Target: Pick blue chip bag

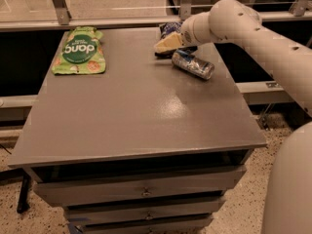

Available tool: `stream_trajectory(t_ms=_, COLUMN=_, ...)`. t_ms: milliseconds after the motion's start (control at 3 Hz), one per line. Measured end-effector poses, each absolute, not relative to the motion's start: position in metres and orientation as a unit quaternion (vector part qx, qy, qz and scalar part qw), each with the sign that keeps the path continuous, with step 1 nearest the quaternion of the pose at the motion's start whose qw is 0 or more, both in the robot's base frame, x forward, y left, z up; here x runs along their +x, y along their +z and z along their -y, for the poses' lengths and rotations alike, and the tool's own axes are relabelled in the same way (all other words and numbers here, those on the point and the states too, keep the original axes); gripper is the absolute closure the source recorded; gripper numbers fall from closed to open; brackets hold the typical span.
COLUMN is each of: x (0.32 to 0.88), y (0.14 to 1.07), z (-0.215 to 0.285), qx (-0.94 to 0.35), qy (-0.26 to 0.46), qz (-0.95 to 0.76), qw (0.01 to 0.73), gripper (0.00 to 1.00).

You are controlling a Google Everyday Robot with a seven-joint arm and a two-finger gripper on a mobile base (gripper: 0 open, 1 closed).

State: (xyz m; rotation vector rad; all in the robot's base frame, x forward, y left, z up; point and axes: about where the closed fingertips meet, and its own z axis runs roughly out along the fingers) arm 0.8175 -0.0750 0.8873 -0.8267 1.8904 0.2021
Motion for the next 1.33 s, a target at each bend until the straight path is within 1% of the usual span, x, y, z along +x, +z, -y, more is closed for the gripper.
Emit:
stream_trajectory(t_ms=333, x=0.832, y=0.8788, z=0.0772, qx=-0.339, qy=0.077, qz=-0.788, qw=0.508, gripper=0.18)
stream_trajectory(t_ms=1333, x=0.8382, y=0.8773, z=0.0775, qx=-0.342, qy=0.075, qz=-0.786, qw=0.51, gripper=0.88)
